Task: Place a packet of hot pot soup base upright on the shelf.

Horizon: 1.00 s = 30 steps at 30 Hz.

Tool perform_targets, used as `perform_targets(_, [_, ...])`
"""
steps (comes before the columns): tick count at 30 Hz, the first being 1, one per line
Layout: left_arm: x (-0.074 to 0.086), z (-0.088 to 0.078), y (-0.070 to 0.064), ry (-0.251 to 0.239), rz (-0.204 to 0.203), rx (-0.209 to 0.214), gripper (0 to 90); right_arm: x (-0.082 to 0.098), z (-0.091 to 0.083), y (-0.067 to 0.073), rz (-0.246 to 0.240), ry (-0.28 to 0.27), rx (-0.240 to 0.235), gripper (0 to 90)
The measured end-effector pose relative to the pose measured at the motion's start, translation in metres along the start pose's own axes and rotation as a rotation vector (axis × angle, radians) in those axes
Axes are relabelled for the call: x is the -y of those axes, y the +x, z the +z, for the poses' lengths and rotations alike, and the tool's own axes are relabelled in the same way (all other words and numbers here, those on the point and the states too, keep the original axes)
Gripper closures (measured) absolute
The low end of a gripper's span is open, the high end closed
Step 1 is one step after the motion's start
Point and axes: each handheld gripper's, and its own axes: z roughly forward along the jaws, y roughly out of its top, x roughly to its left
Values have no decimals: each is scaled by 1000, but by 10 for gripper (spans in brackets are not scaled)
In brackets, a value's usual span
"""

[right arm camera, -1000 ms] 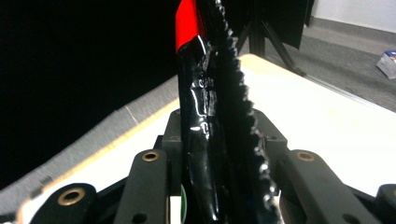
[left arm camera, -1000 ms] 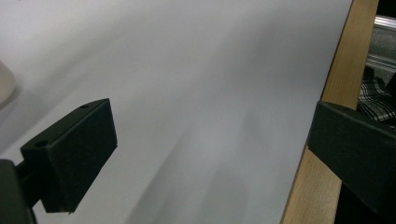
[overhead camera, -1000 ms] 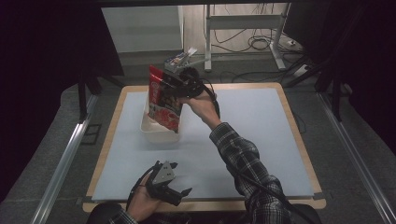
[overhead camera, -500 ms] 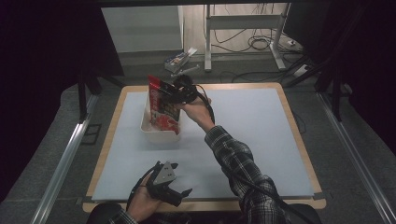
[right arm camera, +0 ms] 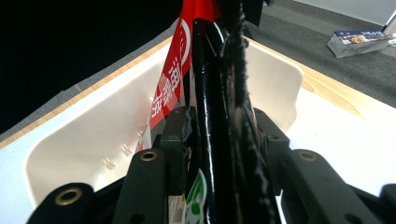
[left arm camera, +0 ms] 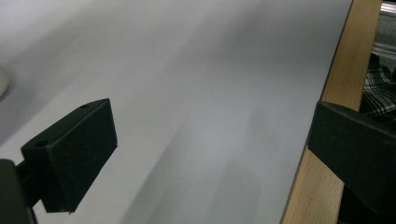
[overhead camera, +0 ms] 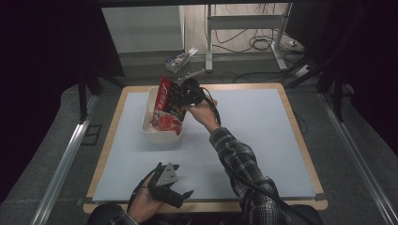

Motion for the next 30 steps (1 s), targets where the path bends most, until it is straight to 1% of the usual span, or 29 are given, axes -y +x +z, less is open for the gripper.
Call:
perform_targets(1, [0, 0, 0, 0, 0, 0, 14, -1, 0, 1, -13, 4, 5, 594])
perform_targets(2, [0, 0, 0, 0, 1, 0, 14, -1, 0, 2, -30, 9, 20, 564])
perform_targets(3, [0, 0, 0, 0, 1, 0, 14, -3, -1, 4, -57, 14, 36, 553])
perform_targets(4, [0, 0, 0, -1, 1, 0, 14, -4, -2, 6, -71, 17, 41, 520])
perform_targets(6, [0, 0, 0, -3, 0, 0, 14, -6, -3, 7, -101, 21, 57, 380])
perform_targets(7, [0, 0, 0, -3, 0, 0, 14, -7, -5, 7, -102, 24, 54, 324])
perform_targets(8, [0, 0, 0, -3, 0, 0, 14, -7, -5, 7, -102, 24, 54, 324])
perform_targets(9, [0, 0, 0, -3, 0, 0, 14, -8, -8, 3, -94, 9, 52, 203])
perform_targets(10, [0, 0, 0, -3, 0, 0, 14, -8, -8, 3, -94, 9, 52, 203])
perform_targets(11, [0, 0, 0, -3, 1, 1, 14, -8, -10, 0, -79, 16, 33, 132])
perform_targets(13, [0, 0, 0, -3, 0, 2, 14, -7, -12, -2, -79, 22, 20, 113])
perform_targets(14, [0, 0, 0, -3, 0, 2, 14, -6, -13, -2, -83, 27, 12, 86])
perform_targets(18, [0, 0, 0, -3, -2, 1, 13, -4, -18, -2, -97, 34, 16, 45])
perform_targets(22, [0, 0, 0, -5, -4, 1, 13, -4, -23, -2, -108, 23, 8, 40])
perform_targets(23, [0, 0, 0, -6, -5, 1, 13, -3, -28, -1, -115, 22, 11, 38])
perform_targets(28, [0, -1, 1, -12, -13, -1, 13, -1, -39, -1, -124, 15, 8, 38])
perform_targets(30, [0, -1, 2, -16, -16, -3, 13, 2, -43, 0, -131, 20, 6, 38])
